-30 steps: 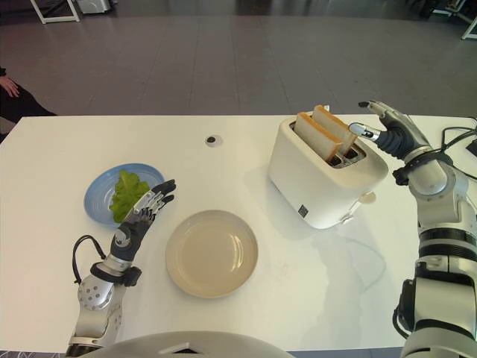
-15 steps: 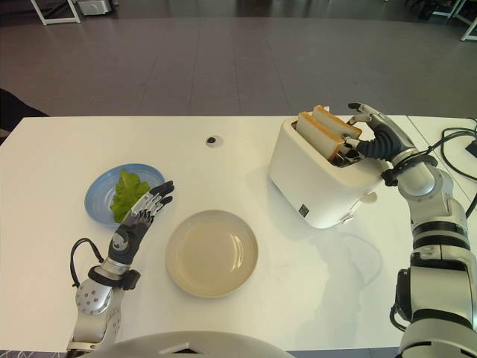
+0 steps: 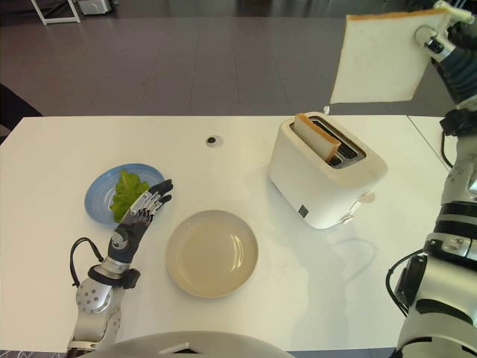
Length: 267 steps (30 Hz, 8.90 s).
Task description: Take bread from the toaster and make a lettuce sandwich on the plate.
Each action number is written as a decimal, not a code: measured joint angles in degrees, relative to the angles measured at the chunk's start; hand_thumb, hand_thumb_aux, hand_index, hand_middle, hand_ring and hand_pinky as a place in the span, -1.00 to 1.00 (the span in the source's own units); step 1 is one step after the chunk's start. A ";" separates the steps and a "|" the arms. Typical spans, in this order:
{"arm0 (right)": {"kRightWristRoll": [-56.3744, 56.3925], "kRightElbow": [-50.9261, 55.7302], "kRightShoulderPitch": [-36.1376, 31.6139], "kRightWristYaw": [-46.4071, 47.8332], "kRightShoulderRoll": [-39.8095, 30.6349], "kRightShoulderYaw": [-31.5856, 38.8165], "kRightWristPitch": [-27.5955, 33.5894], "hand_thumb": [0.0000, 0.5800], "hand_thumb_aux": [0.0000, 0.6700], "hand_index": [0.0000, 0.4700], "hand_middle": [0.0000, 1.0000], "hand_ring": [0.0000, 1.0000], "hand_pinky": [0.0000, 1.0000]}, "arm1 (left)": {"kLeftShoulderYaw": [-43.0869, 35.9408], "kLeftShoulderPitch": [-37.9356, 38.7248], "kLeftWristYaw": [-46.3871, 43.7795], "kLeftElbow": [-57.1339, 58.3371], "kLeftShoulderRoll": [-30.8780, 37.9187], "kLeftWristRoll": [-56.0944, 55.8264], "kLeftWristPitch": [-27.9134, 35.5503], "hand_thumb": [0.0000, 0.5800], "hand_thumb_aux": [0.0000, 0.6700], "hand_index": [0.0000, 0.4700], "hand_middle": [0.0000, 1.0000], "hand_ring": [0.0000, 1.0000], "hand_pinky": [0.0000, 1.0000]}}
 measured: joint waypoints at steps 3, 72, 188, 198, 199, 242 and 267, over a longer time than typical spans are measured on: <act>10.29 -16.65 8.92 1.23 1.39 3.17 16.23 1.00 1.00 1.00 -1.00 -1.00 -1.00 | 0.16 -0.11 0.21 0.04 -0.02 -0.05 -0.23 -1.00 -1.00 -1.00 -1.00 -1.00 -1.00; -19.01 -30.03 30.06 -5.92 24.64 25.56 4.65 -1.00 -1.00 -1.00 -1.00 -1.00 -1.00 | -11.16 -30.92 35.11 38.58 34.60 57.23 15.70 1.00 1.00 1.00 -1.00 -1.00 -1.00; 5.93 -33.13 28.57 0.11 13.72 31.49 36.43 1.00 1.00 1.00 -1.00 -1.00 -1.00 | -2.17 -2.60 11.25 -22.15 10.55 29.41 9.06 -1.00 -1.00 -1.00 -1.00 -1.00 -1.00; -4.50 -29.71 27.32 -2.47 17.23 35.56 32.87 1.00 1.00 1.00 -1.00 -1.00 -1.00 | -6.05 -1.81 11.69 -23.30 12.39 46.52 4.66 -1.00 -1.00 -1.00 -1.00 -1.00 -1.00; -5.77 -29.43 27.26 -2.69 17.30 35.87 31.96 1.00 1.00 1.00 -1.00 -1.00 -1.00 | -6.88 -1.43 11.74 -23.71 13.35 49.83 3.38 -1.00 -1.00 -1.00 -1.00 -1.00 -1.00; -20.50 -35.36 34.28 10.33 12.11 23.32 -13.63 -1.00 -1.00 -1.00 -1.00 -1.00 -1.00 | -15.43 -3.00 16.11 -8.79 22.28 51.73 -2.17 -1.00 -1.00 -1.00 -1.00 -1.00 -1.00; -60.75 -19.51 58.18 -6.93 5.49 25.97 -55.34 1.00 1.00 1.00 1.00 1.00 1.00 | -12.51 15.21 -2.60 -23.92 33.65 55.12 4.51 1.00 1.00 1.00 1.00 1.00 1.00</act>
